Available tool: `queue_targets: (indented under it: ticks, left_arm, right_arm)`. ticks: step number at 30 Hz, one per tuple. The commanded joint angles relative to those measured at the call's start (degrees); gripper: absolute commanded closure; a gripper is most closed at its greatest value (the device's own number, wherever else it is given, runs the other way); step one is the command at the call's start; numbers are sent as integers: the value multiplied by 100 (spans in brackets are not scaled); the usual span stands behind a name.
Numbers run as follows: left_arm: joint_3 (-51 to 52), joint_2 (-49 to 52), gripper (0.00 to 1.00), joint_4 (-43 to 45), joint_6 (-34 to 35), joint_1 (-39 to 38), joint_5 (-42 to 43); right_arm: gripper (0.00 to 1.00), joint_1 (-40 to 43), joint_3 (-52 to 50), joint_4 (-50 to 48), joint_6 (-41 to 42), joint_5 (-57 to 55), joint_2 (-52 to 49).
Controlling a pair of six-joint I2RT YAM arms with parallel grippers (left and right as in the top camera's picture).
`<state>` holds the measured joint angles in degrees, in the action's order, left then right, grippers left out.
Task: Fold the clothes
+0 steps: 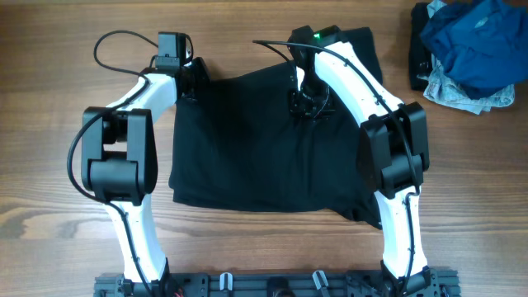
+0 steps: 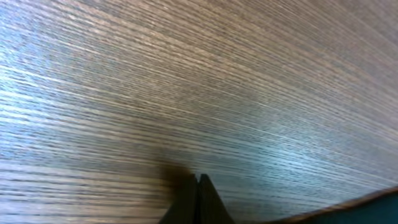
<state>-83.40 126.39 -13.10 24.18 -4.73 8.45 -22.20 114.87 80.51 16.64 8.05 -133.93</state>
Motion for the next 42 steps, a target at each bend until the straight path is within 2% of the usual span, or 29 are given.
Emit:
queue_targets:
  ticks: [1,4,6,9,17,21,26,31,35,39,42]
  left_arm:
    - [-11,-26,96,-442,-321,138,-361]
    - [-31,-802,96,-671,-297,81,-348]
    - [-31,-1191,96,-1215,-282,-94,-94]
    - [-20,-1047,96,-1860,-103,-356,461]
    - [-20,-278,96,-1891,24,-662,717]
    - [-20,-98,96,-1794,24,-608,612]
    - [-20,367,96,-1386,24,-417,26]
    - [-20,758,96,-1062,22,81,-472]
    - [-31,754,96,-1067,-142,396,-555]
    - [-31,431,96,-1272,-151,485,-573]
    - [-31,-389,96,-1517,-431,352,-656]
  right_arm:
    - [54,7,-15,9,22,-20,31]
    - [54,7,-15,9,4,-22,31]
    - [53,7,-15,2,4,-22,31]
    - [53,7,-15,-83,4,-20,31]
    - [54,7,-15,-11,4,-20,31]
    - [54,7,-15,-11,7,-17,31]
    - [54,7,-15,37,2,-20,31]
    - [54,7,-15,120,0,-20,31]
    - [54,7,-15,118,2,-20,31]
    - [54,7,-15,116,7,-22,31]
    - [55,7,-15,85,203,-205,31]
